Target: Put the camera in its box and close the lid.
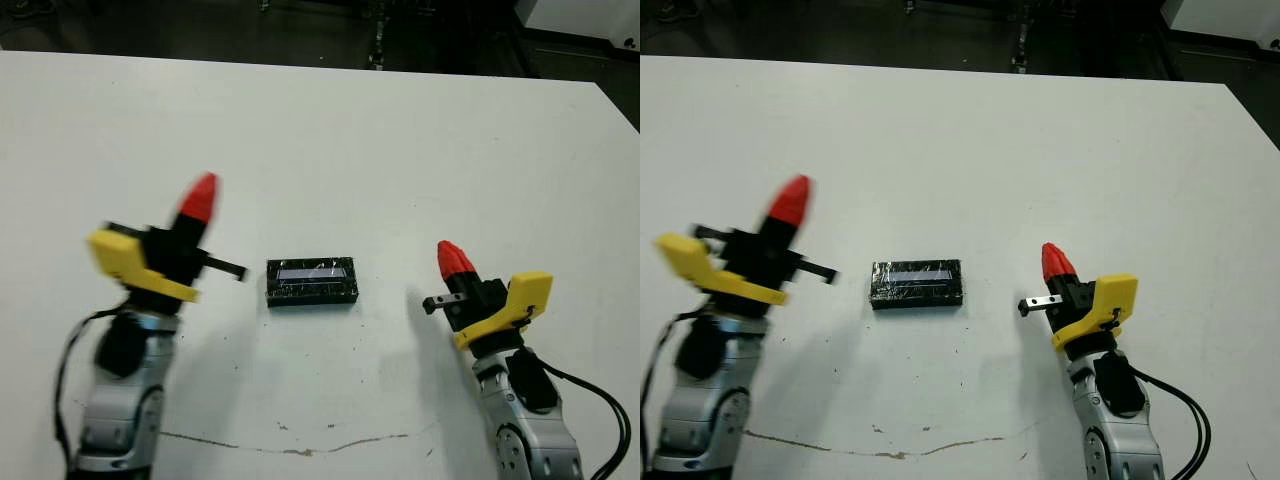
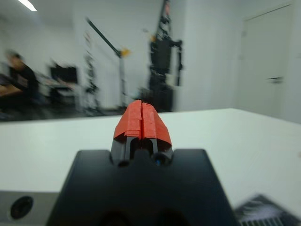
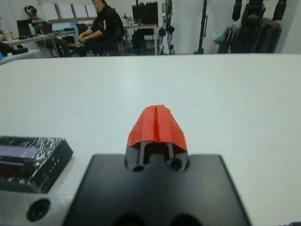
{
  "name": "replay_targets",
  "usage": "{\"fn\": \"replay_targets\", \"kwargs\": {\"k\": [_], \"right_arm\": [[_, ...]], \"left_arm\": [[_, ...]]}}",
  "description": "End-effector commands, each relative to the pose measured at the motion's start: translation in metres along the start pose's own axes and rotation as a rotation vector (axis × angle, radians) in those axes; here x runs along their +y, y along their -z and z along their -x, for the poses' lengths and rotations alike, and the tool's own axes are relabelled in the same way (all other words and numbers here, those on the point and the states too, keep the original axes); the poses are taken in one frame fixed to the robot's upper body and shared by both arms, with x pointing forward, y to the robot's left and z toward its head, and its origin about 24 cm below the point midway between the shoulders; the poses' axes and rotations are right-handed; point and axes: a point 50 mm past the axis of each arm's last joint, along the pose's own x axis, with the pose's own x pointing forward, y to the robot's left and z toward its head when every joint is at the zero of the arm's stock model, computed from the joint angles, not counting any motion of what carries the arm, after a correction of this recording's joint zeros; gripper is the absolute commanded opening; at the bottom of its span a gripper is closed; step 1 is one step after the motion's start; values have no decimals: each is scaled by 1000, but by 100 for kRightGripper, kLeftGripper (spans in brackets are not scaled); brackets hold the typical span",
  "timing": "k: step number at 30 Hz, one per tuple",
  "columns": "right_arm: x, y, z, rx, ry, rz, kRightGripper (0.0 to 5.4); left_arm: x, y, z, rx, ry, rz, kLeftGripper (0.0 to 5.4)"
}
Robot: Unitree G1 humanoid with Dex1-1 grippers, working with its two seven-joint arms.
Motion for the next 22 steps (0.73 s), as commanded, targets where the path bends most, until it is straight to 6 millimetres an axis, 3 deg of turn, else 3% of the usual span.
{"fn": "replay_targets", "kwargs": {"k": [1,9,22], "right_arm": [[-6,-10,-1,-40,31,18,0],[-10,-20,-6,-93,60,48,0],[-10,-21,-8,-103,61,54,0]], "left_arm": [[12,11,12,36,-86,-64,2],[11,38,24,134,-134,-37,2],[2,47,29,201,-106,-11,2]]}}
